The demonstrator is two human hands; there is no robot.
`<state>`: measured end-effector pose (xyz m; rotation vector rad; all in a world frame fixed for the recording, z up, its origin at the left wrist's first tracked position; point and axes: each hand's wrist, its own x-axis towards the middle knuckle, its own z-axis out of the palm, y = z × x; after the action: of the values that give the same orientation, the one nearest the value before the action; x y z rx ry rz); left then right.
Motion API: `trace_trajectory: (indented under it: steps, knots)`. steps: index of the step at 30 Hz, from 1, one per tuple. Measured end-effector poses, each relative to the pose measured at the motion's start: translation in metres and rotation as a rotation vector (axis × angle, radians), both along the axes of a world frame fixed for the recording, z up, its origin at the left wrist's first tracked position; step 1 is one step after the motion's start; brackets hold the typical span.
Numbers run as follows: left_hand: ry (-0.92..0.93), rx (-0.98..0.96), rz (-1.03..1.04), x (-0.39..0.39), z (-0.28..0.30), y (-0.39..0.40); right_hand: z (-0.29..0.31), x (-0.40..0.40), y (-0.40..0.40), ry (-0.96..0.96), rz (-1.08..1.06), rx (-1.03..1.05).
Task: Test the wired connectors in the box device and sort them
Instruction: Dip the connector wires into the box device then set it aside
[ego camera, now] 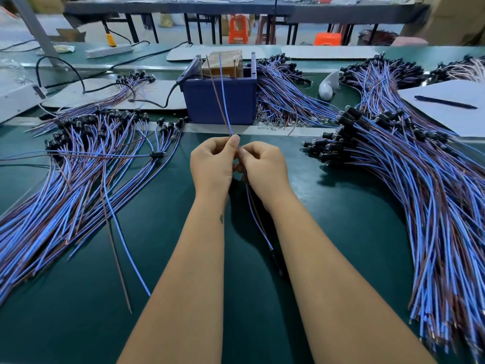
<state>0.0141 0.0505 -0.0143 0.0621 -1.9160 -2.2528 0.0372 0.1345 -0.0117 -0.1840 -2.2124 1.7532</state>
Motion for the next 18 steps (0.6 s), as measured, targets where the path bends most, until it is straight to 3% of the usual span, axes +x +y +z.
trace_trajectory:
  steps: [6,18]
  knots:
    - [-0.003,-0.143,0.089,-0.003,0.001,-0.010,0.001,0.000,0.007,0.012,-0.133,-0.034]
    - [-0.035,-0.083,0.154,-0.006,0.003,-0.015,0.003,-0.001,0.011,0.016,-0.148,-0.075]
